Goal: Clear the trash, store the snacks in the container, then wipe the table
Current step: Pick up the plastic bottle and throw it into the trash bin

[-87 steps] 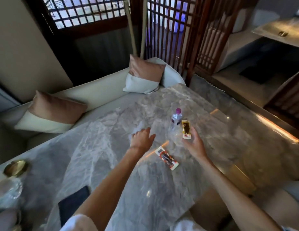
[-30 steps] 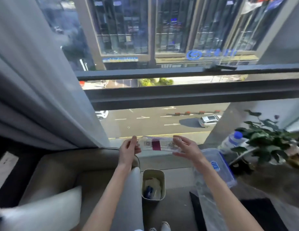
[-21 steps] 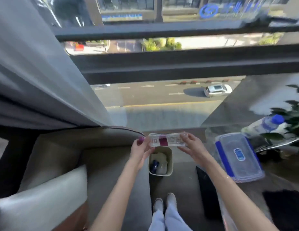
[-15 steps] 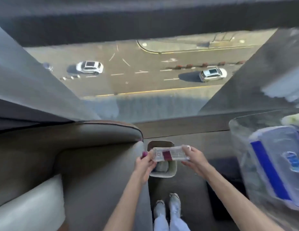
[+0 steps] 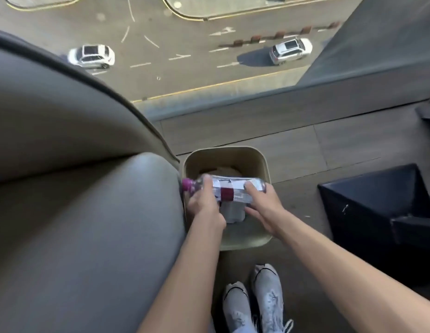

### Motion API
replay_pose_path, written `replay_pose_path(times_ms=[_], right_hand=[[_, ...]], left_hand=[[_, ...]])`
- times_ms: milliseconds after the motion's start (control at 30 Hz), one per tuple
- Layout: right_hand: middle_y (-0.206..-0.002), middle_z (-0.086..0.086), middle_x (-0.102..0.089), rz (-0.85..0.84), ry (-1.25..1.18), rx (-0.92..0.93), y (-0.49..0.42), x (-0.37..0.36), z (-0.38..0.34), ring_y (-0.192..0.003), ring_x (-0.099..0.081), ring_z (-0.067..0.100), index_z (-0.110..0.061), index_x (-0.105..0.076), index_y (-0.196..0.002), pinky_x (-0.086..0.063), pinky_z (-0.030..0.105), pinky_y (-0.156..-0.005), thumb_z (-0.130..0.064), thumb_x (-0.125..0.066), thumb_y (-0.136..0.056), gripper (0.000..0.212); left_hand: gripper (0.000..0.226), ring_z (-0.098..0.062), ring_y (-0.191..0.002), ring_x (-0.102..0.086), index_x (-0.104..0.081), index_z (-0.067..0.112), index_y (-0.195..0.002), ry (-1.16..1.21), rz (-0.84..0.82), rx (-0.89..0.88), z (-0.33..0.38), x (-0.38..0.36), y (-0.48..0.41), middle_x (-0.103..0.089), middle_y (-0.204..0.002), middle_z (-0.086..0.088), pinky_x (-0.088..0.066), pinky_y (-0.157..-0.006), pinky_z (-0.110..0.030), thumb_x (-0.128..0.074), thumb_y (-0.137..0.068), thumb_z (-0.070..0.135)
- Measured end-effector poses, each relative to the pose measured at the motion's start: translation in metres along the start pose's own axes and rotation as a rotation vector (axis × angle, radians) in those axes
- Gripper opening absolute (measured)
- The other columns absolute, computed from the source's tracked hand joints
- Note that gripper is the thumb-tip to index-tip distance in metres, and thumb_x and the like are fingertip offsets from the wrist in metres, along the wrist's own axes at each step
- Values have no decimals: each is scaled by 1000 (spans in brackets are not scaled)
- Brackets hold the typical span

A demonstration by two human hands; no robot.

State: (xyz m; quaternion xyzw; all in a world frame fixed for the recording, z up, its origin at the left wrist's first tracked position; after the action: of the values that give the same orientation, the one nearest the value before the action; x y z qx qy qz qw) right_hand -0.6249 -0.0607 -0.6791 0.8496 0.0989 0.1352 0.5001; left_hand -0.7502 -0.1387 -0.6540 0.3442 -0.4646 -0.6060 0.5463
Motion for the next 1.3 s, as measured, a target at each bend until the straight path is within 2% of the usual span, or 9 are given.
replay_pose_path(times_ms=[133, 300, 400, 500, 600, 667, 833, 1067, 1300], right_hand=[[-125, -4, -43, 25, -16, -35, -16, -10, 12, -112, -49, 18, -24, -25, -148, -51, 37, -93, -31, -60, -93, 66], [-131, 3, -52, 101, 79, -61, -13, -13, 13, -113, -55, 24, -18, -33, -143, -52, 41, -93, -32, -63, -89, 63], [-134, 10, -55, 165, 270, -33, 3, -7, -1, -122, -54, 31, -16, -38, -138, -49, 49, -101, -30, -61, -86, 58], [-130, 11, -57, 206, 514, 14, 40, 4, -19, -118, -56, 35, -15, -38, -133, -50, 48, -99, -29, -59, -86, 53], [-134, 15, -56, 193, 739, 61, 89, 18, -40, -121, -55, 36, -13, -40, -136, -47, 41, -99, -34, -55, -89, 53], [-130, 12, -61, 206, 911, 177, 132, 27, -65, -120, -56, 34, -17, -48, -133, -46, 39, -94, -38, -52, -92, 46], [-94, -1, -69, 306, 1343, 744, 287, 39, -145, -89, -66, 25, -22, -64, -96, -48, 35, -72, -39, -50, -95, 21], [-117, -2, -66, 259, 1342, 813, 504, 111, -189, -112, -60, 21, -26, -59, -123, -48, 37, -92, -46, -55, -90, 39], [-136, -3, -57, 338, 1194, 888, 636, 209, -190, -126, -53, 18, -29, -50, -136, -44, 37, -104, -51, -52, -91, 50]], left_hand=[[37, -28, -98, -68, -61, 5, -111, -46, -68, 8, 0, -12, -18, -68, -113, -14, -55, -60, -29, -74, -84, 25], [69, -28, -131, -51, -40, 7, -141, -245, -228, 128, 0, -19, -27, -49, -144, -15, -38, -115, -43, -70, -86, 36], [72, -32, -135, -44, -34, 9, -147, -365, -247, 130, 10, -15, -14, -34, -154, -16, -42, -110, -42, -68, -88, 35], [51, -23, -100, -57, -43, 10, -137, -634, -230, -54, 26, -6, 17, -52, -136, -11, -51, -75, -27, -59, -92, 30], [31, -31, -115, -58, -57, 9, -119, -962, -233, -327, 47, 2, 62, -61, -126, -14, -48, -94, -36, -53, -93, 25], [40, -30, -128, -52, -53, 6, -130, -1204, -265, -517, 62, 7, 104, -56, -135, -14, -41, -105, -35, -50, -95, 25], [56, -21, -149, -20, -33, 24, -147, -1706, -257, -1092, 97, 36, 251, -35, -154, 2, -8, -121, -53, -48, -95, 38], [47, -26, -146, -24, -43, 26, -138, -1955, -200, -1133, 136, 93, 471, -36, -151, -1, -9, -115, -65, -46, -95, 46], [50, -27, -139, -36, -45, 26, -137, -2077, -208, -1377, 102, 86, 647, -45, -146, -1, -24, -110, -58, -41, -95, 52]])
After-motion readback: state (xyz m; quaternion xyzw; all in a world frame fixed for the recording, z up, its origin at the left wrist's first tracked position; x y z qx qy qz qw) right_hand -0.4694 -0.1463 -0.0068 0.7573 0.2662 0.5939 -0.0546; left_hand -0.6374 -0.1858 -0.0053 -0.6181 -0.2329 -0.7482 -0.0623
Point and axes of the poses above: each hand's wrist, its own y-axis away from the middle knuckle, its own x-axis out of the back of the hand, z = x × y, the point moved 6 cm from there along -y, towards the middle knuckle
